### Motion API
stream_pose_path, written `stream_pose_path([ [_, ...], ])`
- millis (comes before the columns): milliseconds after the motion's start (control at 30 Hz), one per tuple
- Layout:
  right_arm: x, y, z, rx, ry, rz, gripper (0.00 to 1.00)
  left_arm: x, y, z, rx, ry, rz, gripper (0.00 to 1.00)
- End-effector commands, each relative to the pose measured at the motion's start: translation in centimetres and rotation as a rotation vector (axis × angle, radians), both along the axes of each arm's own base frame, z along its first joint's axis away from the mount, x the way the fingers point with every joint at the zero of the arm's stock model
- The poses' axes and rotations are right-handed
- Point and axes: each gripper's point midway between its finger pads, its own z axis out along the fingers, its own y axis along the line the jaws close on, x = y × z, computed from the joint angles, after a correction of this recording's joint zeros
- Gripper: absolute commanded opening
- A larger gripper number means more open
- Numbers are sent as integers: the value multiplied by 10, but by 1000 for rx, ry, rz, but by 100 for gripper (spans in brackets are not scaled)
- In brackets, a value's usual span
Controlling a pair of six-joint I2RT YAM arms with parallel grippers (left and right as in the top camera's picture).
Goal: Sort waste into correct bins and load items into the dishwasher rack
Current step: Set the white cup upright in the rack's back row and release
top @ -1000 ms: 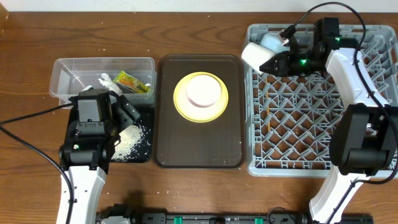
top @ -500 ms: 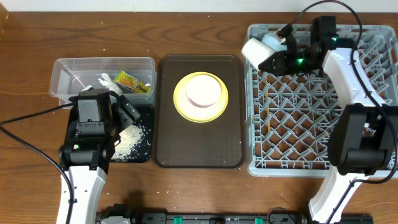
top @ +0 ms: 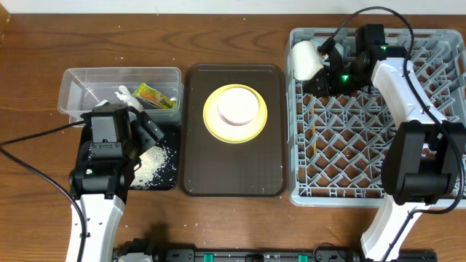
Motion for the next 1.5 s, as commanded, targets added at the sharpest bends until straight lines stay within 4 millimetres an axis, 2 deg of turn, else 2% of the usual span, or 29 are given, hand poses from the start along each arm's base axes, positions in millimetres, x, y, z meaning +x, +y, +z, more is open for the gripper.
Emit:
stream_pose_path([
  [0, -6, -7, -8, -21, 42, -15, 1, 2, 3, 5, 12, -11, 8, 95],
  [167, -12, -9, -6, -20, 68, -19, 1, 2, 3, 6, 12, -11, 7, 95],
  [267, -12, -9, 4, -20, 46, -20, 1, 2, 3, 6, 13, -11, 7, 95],
  [367, -13, -9, 21, -20, 4, -20, 1, 2, 3, 5, 12, -11, 7, 95],
  [533, -7, -6, 64, -21, -140, -23, 1, 2, 3, 6, 13, -11, 8, 95],
  [633, 2, 4, 90, -18, -256, -15, 1, 2, 3, 5, 12, -11, 7, 95],
  [733, 12, 17, 103, -45, -351, -1, 1, 2, 3, 5, 12, -11, 8, 95],
  [800, 21, 25, 103, -96, -402, -4, 1, 2, 3, 5, 12, -11, 7, 95],
  [967, 40, 34, 84, -304, -469, -33, 1, 2, 3, 5, 12, -11, 7, 95],
  [1133, 54, 32, 67, -449, -498, -68, 1, 2, 3, 5, 12, -11, 7, 95],
  [1300, 62, 26, 61, -471, -504, -91, 1, 2, 3, 5, 12, -11, 7, 95],
  [1467, 62, 19, 54, -483, -476, -103, 1, 2, 3, 5, 12, -11, 7, 95],
])
